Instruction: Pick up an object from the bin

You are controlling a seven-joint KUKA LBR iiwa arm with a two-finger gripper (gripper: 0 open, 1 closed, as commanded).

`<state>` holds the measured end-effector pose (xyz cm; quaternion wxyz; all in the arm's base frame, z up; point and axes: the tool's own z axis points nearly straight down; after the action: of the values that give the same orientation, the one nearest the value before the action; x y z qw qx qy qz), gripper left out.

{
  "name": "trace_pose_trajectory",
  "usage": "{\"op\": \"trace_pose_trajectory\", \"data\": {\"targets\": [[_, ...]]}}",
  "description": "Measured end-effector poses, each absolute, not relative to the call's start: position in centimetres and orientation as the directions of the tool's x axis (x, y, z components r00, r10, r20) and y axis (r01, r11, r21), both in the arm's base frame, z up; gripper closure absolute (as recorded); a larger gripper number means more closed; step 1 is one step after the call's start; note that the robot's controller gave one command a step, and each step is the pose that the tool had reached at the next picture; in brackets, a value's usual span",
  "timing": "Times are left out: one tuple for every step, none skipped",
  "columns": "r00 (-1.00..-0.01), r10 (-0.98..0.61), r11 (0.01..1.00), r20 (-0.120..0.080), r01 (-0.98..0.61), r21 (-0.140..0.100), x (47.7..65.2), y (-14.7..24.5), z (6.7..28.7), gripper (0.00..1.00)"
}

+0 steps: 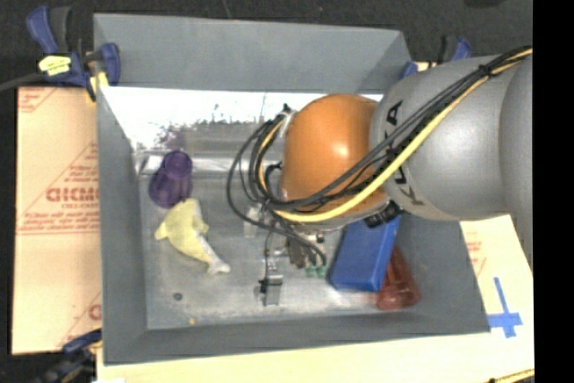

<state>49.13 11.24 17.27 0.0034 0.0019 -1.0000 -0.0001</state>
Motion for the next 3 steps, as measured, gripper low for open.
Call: {"op": "trace_pose_trajectory", "data": {"targets": [[-1.0, 0.001, 1.0, -0.002, 0.001, 0.001, 49.3, 11.2, 17.7, 0.0], [-0.992, 0.123, 0.992, -0.006, 0.123, 0.005, 52.7, 15.7, 10.9, 0.0], [-0.997, 0.072, 0.997, -0.005, 0.072, 0.0, 54.5, 16.9, 11.6, 0.0]]}}
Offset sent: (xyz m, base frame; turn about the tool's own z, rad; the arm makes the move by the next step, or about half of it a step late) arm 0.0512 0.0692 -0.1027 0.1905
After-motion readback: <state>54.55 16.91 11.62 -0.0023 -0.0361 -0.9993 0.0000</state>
